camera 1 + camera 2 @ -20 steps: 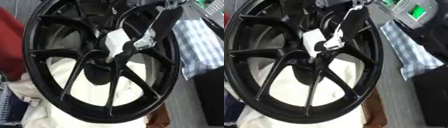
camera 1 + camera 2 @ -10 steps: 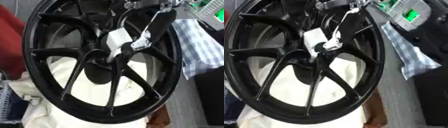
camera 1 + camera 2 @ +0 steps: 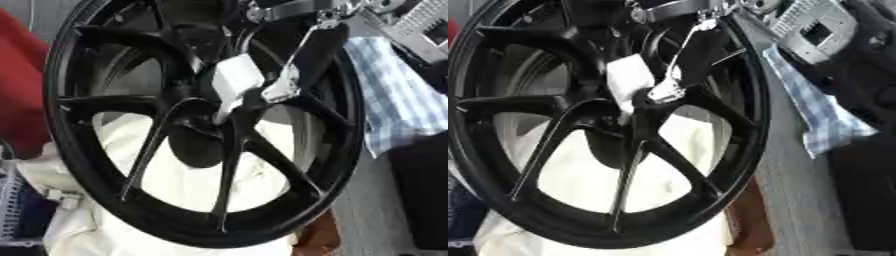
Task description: Pull the pin out of the wheel hub.
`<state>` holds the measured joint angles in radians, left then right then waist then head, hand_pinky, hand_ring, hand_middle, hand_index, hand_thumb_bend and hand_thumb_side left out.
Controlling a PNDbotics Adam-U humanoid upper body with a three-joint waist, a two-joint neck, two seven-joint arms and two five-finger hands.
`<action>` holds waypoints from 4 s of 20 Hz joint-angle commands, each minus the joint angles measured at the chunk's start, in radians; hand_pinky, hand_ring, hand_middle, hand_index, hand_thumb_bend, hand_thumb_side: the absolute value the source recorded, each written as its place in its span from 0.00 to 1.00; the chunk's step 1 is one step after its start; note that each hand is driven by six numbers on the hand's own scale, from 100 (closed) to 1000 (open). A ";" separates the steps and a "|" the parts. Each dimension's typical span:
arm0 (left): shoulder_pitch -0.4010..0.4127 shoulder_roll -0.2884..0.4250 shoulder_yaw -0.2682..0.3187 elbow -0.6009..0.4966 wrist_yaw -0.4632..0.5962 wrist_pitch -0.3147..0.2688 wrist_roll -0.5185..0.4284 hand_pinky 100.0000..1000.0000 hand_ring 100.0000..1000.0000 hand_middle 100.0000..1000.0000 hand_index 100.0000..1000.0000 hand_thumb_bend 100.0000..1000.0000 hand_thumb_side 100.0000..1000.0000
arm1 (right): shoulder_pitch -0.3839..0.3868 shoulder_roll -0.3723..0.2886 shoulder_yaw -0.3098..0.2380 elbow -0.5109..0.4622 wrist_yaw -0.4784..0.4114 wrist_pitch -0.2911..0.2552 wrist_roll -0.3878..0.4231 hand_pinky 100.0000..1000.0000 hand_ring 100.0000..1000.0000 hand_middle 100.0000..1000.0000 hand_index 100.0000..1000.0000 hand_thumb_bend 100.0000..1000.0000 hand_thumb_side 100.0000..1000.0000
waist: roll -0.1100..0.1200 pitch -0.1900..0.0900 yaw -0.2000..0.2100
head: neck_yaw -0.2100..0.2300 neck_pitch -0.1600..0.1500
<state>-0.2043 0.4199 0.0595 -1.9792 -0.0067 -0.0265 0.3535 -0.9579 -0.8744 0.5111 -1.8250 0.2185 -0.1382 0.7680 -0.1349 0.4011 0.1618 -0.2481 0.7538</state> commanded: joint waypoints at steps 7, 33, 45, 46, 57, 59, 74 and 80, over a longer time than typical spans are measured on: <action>-0.011 0.007 0.006 -0.021 -0.005 -0.004 0.001 0.65 0.53 0.52 0.67 0.00 0.61 | -0.011 -0.013 -0.007 -0.004 -0.013 0.026 -0.037 0.81 0.82 0.41 0.58 0.25 0.47 | 0.010 -0.016 -0.002 | -0.001 -0.009; 0.002 0.005 0.014 -0.021 -0.003 -0.004 -0.002 0.66 0.52 0.52 0.66 0.00 0.61 | -0.011 -0.050 -0.029 -0.129 -0.144 0.158 -0.076 0.74 0.71 0.31 0.41 0.19 0.19 | 0.018 -0.042 -0.011 | -0.009 0.009; 0.009 0.003 0.018 -0.021 -0.006 -0.005 0.000 0.66 0.52 0.52 0.66 0.00 0.61 | -0.035 -0.061 -0.081 -0.128 -0.239 0.233 -0.101 0.75 0.72 0.31 0.40 0.10 0.12 | 0.025 -0.060 -0.017 | -0.022 -0.004; 0.009 0.003 0.018 -0.021 -0.006 -0.005 0.000 0.66 0.52 0.52 0.67 0.00 0.61 | -0.037 -0.063 -0.089 -0.127 -0.252 0.239 -0.104 0.75 0.72 0.31 0.40 0.09 0.12 | 0.026 -0.062 -0.018 | -0.021 -0.007; 0.023 0.001 0.028 -0.021 -0.009 -0.004 0.007 0.66 0.53 0.52 0.67 0.00 0.60 | 0.032 -0.163 -0.271 -0.125 -0.424 0.296 -0.205 0.79 0.75 0.30 0.40 0.00 0.02 | 0.049 -0.095 -0.070 | 0.030 -0.004; 0.030 0.000 0.034 -0.021 -0.011 -0.003 0.012 0.66 0.53 0.52 0.67 0.00 0.59 | 0.077 -0.205 -0.318 -0.126 -0.454 0.291 -0.234 0.79 0.75 0.30 0.40 0.00 0.00 | 0.060 -0.101 -0.088 | 0.055 -0.003; 0.069 -0.019 0.079 -0.021 -0.037 -0.002 0.064 0.66 0.53 0.52 0.67 0.00 0.58 | 0.442 -0.323 -0.677 0.155 -0.562 0.275 -0.459 0.83 0.78 0.32 0.42 0.00 0.00 | 0.160 -0.111 -0.236 | 0.238 -0.014; 0.067 -0.031 0.088 -0.021 -0.041 -0.001 0.079 0.66 0.53 0.52 0.67 0.00 0.58 | 0.582 -0.199 -0.716 0.263 -0.477 0.215 -0.537 0.85 0.81 0.36 0.47 0.00 0.00 | 0.172 -0.109 -0.245 | 0.264 -0.044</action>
<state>-0.1321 0.3765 0.1339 -1.9802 -0.0441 -0.0269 0.4268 -0.3693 -1.0629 -0.1802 -1.5747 -0.2781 0.0885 0.2475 0.0413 0.3143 -0.0818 0.0097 0.7270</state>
